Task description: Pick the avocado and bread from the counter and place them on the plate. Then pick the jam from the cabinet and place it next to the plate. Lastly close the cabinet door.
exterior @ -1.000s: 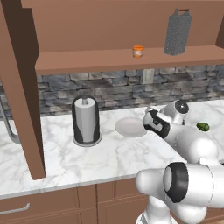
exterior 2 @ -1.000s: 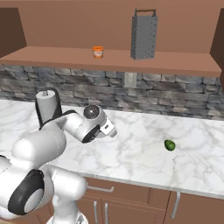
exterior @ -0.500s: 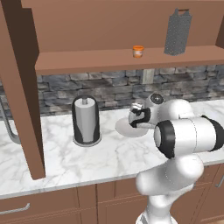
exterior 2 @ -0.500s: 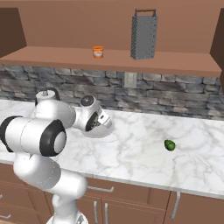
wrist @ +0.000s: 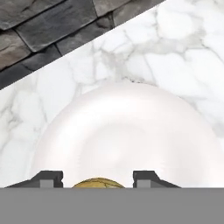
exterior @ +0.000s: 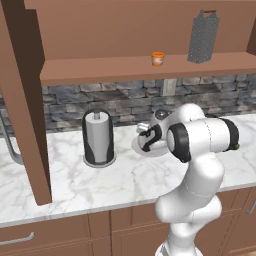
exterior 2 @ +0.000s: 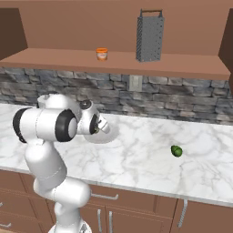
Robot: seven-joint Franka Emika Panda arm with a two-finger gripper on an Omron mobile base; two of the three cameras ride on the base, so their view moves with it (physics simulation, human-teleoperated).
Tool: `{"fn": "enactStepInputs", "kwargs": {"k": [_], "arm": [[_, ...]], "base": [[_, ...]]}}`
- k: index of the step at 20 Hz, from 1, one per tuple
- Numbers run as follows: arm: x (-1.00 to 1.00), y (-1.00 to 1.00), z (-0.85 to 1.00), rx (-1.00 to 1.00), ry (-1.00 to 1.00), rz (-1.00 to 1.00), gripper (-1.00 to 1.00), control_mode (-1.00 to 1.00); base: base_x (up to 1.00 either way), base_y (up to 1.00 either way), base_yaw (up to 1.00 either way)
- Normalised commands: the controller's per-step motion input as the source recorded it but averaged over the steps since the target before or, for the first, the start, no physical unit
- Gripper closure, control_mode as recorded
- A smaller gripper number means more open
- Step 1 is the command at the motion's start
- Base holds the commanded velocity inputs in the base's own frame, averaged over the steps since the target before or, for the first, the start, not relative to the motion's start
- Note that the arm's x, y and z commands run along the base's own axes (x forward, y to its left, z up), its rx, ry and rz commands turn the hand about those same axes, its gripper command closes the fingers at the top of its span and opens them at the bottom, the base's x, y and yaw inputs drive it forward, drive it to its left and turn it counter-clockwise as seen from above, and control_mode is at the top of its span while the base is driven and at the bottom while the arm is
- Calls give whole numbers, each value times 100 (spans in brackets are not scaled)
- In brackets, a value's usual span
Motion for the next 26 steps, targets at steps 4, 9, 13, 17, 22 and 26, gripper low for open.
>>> {"fn": "enactStepInputs", "kwargs": {"k": [4, 9, 13, 17, 22, 26], "arm": [[41, 1, -24, 0, 1, 5, 100, -100], [9, 0, -35, 0, 0, 4, 100, -100], [0, 0, -30, -2, 0, 2, 100, -100], [1, 1, -22, -3, 2, 1, -100, -100], [0, 0, -8, -1, 0, 1, -100, -100], [-11, 0, 8, 0, -1, 5, -100, -100]], "base": [[0, 0, 0], [0, 0, 0], [0, 0, 0], [0, 0, 0], [0, 0, 0], [0, 0, 0]]}}
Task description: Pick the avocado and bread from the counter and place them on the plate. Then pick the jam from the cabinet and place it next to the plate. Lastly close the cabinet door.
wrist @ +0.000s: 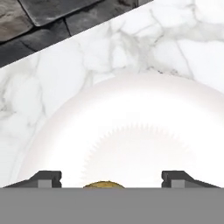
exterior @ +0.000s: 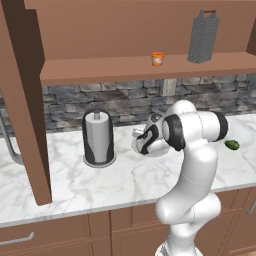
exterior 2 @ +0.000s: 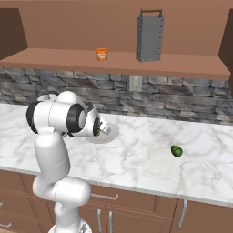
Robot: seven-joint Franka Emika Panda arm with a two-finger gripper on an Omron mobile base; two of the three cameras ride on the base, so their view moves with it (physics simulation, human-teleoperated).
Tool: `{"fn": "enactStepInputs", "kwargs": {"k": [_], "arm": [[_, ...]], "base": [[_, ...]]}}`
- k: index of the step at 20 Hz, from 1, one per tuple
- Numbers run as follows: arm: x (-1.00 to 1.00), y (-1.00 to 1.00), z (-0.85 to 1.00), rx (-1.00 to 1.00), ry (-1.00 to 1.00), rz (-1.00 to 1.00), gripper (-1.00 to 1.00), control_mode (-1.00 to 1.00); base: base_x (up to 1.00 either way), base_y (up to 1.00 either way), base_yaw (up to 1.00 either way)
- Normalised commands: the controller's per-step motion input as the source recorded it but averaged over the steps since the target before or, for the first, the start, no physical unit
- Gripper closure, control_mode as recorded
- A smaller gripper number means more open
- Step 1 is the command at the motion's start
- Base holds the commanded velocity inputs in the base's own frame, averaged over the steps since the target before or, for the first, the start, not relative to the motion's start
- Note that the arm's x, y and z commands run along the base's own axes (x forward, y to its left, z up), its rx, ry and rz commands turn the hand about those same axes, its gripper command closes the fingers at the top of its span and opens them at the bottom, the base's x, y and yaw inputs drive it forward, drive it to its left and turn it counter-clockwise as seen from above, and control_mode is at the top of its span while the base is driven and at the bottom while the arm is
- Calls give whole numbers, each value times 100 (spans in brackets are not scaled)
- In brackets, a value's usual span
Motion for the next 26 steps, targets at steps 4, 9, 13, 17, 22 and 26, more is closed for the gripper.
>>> {"fn": "enactStepInputs", "kwargs": {"k": [4, 9, 13, 17, 22, 26], "arm": [[-18, 0, 21, 0, -7, 12, -100, -100], [-28, -1, 34, 0, -15, 12, -100, -100], [-63, -23, 52, 0, -20, 4, -100, -100], [-74, -44, 61, -2, -12, 0, -100, -100], [-65, -59, 68, -1, -3, -3, -100, -100], [-48, -63, 85, 0, 0, -7, -100, -100]], "base": [[0, 0, 0], [0, 0, 0], [0, 0, 0], [0, 0, 0], [0, 0, 0], [0, 0, 0]]}}
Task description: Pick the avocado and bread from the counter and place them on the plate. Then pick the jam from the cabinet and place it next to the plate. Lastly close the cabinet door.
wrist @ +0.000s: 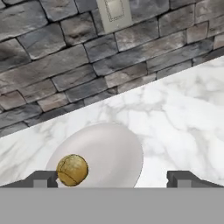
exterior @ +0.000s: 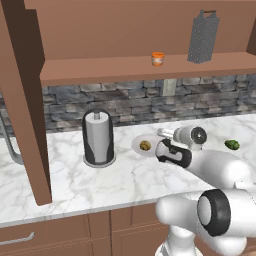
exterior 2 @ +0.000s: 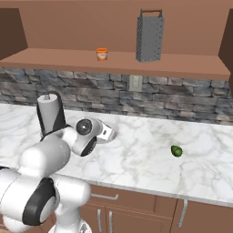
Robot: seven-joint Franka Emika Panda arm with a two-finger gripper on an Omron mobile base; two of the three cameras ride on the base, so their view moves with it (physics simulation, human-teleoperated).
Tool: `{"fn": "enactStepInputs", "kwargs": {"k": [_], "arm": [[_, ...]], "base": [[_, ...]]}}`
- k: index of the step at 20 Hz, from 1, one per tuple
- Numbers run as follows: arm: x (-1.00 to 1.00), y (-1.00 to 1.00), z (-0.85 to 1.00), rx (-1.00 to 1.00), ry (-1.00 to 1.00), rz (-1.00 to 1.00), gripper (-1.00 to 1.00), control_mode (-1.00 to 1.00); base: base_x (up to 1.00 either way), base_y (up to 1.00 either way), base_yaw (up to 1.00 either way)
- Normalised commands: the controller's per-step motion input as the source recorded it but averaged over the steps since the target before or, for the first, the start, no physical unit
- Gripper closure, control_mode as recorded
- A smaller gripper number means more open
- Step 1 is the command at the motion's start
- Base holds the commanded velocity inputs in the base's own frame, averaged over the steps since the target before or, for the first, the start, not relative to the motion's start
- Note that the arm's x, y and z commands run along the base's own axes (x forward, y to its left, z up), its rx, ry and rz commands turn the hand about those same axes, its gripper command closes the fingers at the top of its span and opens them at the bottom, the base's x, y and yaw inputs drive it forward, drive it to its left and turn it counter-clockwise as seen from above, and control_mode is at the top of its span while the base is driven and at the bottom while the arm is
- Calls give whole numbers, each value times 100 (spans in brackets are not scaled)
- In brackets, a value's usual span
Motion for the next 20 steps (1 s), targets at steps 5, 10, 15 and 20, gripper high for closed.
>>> {"fn": "enactStepInputs", "kwargs": {"k": [5, 10, 15, 20], "arm": [[-45, -76, 83, 0, 15, -10, -100, -100], [-28, -85, 29, 0, 23, -13, -100, -100], [-3, -75, 16, 0, 24, -5, -100, -100], [0, -55, -2, -5, 5, 0, -100, -100]], "base": [[0, 0, 0], [0, 0, 0], [0, 0, 0], [0, 0, 0]]}}
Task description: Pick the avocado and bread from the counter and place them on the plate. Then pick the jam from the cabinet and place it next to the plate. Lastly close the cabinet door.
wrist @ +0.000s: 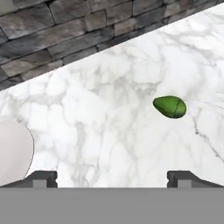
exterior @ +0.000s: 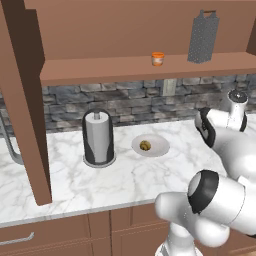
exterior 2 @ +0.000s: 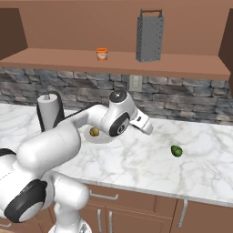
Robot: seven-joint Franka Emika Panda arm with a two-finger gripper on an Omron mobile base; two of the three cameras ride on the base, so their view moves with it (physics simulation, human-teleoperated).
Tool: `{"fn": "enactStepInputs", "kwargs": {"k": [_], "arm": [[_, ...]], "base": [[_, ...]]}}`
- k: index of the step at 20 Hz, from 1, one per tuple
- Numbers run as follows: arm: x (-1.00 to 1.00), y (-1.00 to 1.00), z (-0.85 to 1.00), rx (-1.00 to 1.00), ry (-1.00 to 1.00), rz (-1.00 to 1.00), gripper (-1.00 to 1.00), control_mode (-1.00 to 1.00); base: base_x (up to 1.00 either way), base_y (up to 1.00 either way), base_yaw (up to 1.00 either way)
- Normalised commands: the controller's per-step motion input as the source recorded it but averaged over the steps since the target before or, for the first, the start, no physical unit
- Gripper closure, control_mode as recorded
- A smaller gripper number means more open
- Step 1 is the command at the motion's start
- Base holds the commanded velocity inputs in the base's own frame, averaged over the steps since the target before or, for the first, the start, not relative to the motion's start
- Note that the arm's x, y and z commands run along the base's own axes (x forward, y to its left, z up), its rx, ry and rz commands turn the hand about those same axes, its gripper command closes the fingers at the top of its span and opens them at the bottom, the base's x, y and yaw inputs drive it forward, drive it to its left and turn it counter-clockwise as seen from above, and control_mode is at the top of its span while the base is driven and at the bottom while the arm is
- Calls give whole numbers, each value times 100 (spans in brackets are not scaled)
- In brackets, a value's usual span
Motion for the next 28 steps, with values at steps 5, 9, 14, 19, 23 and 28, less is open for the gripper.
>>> {"fn": "enactStepInputs", "kwargs": {"k": [5, 9, 14, 19, 23, 28], "arm": [[2, -24, -3, -9, 12, 12, -100, -100], [1, -20, -17, -7, 17, 16, -100, -100], [0, -28, -27, -7, 27, 16, -100, -100], [0, -41, -29, -4, 30, 11, -100, -100], [0, -53, -26, 0, 14, 7, -100, -100], [0, -50, -29, 0, 2, 10, -100, -100]], "base": [[0, 0, 0], [0, 0, 0], [0, 0, 0], [0, 0, 0], [0, 0, 0], [0, 0, 0]]}}
